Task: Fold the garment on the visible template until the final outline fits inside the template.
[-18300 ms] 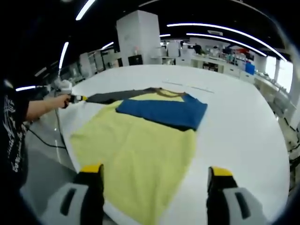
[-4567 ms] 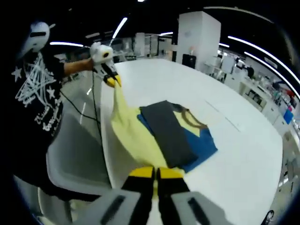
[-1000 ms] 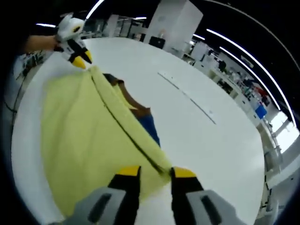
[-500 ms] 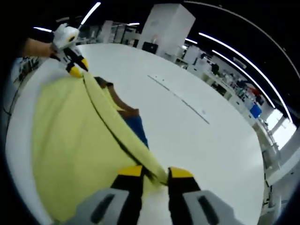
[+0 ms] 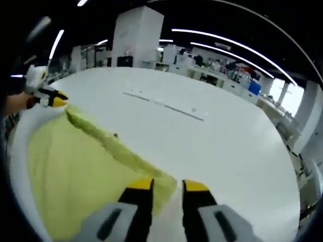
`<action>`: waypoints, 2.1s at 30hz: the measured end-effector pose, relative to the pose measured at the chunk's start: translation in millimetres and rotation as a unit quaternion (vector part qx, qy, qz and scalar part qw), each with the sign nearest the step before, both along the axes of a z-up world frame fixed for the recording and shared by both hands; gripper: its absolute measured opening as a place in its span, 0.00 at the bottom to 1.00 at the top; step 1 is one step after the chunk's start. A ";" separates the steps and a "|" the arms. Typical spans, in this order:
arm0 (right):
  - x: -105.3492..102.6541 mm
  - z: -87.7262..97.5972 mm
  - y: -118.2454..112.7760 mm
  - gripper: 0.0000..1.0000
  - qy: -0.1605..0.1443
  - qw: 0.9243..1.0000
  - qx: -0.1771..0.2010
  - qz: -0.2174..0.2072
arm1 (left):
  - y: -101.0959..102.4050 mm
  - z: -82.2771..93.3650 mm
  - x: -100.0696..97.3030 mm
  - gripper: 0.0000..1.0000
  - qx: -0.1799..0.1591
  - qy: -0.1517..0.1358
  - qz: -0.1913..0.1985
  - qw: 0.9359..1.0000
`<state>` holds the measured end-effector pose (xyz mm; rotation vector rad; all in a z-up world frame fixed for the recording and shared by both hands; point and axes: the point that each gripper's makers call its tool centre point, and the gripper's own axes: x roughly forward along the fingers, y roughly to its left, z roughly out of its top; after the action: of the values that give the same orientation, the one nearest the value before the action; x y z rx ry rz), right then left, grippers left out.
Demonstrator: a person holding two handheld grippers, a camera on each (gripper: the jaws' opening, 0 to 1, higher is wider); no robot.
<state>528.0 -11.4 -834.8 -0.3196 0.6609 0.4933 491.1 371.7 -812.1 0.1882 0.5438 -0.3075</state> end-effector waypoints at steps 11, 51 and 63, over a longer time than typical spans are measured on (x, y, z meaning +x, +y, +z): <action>-17.1 17.2 13.3 0.47 0.024 0.997 0.071 -0.002 | 0.5 8.3 -16.6 0.36 -0.071 0.005 0.015 0.997; -164.3 27.4 -1.3 0.57 0.063 0.995 0.081 0.020 | -37.6 14.5 -157.9 0.62 -0.102 0.009 -0.089 0.991; -175.3 13.3 -16.5 0.31 0.058 0.995 0.073 -0.027 | -42.2 -8.0 -174.4 0.34 -0.096 0.033 -0.081 0.991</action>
<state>352.7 -27.9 -821.6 -0.1344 0.7409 0.5078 316.7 329.5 -820.1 0.0351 0.5619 -0.5235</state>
